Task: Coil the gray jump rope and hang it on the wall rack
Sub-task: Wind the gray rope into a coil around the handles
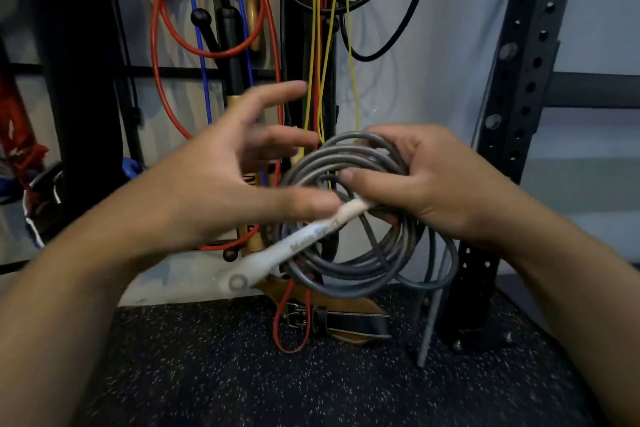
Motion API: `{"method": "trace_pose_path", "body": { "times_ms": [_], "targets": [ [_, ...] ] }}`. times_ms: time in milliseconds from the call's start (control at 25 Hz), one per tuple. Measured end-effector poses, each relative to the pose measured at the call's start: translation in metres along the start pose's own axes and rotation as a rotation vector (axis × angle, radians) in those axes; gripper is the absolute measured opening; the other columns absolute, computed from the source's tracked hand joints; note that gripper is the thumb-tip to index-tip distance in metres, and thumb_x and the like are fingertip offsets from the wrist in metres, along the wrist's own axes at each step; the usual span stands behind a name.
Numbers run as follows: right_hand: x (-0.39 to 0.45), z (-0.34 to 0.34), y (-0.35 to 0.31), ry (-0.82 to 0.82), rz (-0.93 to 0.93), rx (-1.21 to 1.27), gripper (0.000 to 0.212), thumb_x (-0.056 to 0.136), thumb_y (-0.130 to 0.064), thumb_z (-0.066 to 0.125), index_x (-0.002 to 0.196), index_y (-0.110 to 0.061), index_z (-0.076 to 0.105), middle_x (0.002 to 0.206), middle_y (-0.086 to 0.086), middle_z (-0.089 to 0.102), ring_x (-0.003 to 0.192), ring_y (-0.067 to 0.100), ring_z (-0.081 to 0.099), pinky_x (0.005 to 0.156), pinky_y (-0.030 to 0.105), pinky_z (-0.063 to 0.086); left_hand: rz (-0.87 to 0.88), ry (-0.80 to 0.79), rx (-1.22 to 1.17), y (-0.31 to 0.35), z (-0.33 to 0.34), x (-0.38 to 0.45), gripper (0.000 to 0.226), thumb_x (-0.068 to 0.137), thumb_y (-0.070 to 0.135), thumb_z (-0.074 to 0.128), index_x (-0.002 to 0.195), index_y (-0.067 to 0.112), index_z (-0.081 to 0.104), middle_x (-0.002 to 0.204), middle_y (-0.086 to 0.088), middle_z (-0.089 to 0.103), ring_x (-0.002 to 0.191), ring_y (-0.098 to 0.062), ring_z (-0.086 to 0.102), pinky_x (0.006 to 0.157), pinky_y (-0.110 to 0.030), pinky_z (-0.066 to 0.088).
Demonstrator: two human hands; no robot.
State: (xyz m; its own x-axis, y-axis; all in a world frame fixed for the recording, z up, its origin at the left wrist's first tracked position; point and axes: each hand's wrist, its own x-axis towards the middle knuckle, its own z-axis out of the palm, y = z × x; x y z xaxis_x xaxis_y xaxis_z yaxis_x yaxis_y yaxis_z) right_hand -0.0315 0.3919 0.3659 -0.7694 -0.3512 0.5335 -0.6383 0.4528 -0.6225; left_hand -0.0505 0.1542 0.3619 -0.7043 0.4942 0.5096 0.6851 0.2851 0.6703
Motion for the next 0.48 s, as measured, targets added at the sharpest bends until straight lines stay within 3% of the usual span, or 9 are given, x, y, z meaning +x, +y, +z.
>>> {"method": "trace_pose_path", "body": {
  "times_ms": [80,120,280,400,480],
  "targets": [
    [0.001,0.005,-0.006,-0.082,-0.046,-0.061,0.007,0.092,-0.006,0.072,0.097,-0.003,0.071,0.069,0.004,0.069,0.058,0.003,0.06,0.055,0.016,0.047,0.036,-0.101,0.11,0.002,0.018,0.003,0.118,0.048,0.064,0.096,0.145,0.065,0.03,0.128,0.035,0.066,0.11,0.009,0.069,0.089,-0.013,0.056],
    [0.001,0.006,-0.008,-0.116,-0.055,-0.073,0.005,0.091,-0.005,0.072,0.095,-0.005,0.071,0.069,0.003,0.07,0.058,0.001,0.061,0.056,0.014,0.047,0.052,-0.111,0.134,0.0,0.026,0.005,0.118,0.05,0.057,0.098,0.147,0.059,0.032,0.127,0.036,0.066,0.109,0.011,0.069,0.088,-0.008,0.054],
    [-0.003,0.009,-0.006,-0.183,-0.026,-0.087,0.007,0.091,-0.008,0.075,0.095,-0.011,0.071,0.076,0.0,0.074,0.063,0.001,0.064,0.06,0.015,0.05,0.014,-0.136,0.01,-0.012,0.036,0.009,0.074,0.061,0.025,0.1,0.125,0.036,0.064,0.111,0.015,0.079,0.101,-0.002,0.076,0.089,-0.017,0.056],
    [-0.005,0.015,-0.003,-0.164,-0.004,-0.113,0.017,0.089,-0.017,0.078,0.098,-0.011,0.064,0.076,0.001,0.072,0.061,0.003,0.064,0.058,0.019,0.05,-0.016,-0.162,-0.047,-0.017,0.036,0.007,0.057,0.068,0.013,0.097,0.117,0.028,0.07,0.105,0.007,0.082,0.095,-0.008,0.078,0.081,-0.02,0.06],
    [-0.005,0.012,-0.003,-0.125,0.015,-0.04,0.033,0.088,-0.022,0.078,0.106,-0.01,0.052,0.072,0.013,0.074,0.053,0.009,0.062,0.05,0.02,0.047,-0.005,-0.132,-0.064,-0.02,0.036,0.006,0.055,0.071,0.017,0.096,0.118,0.029,0.07,0.106,0.003,0.081,0.095,-0.013,0.078,0.082,-0.027,0.063]
  ]
}}
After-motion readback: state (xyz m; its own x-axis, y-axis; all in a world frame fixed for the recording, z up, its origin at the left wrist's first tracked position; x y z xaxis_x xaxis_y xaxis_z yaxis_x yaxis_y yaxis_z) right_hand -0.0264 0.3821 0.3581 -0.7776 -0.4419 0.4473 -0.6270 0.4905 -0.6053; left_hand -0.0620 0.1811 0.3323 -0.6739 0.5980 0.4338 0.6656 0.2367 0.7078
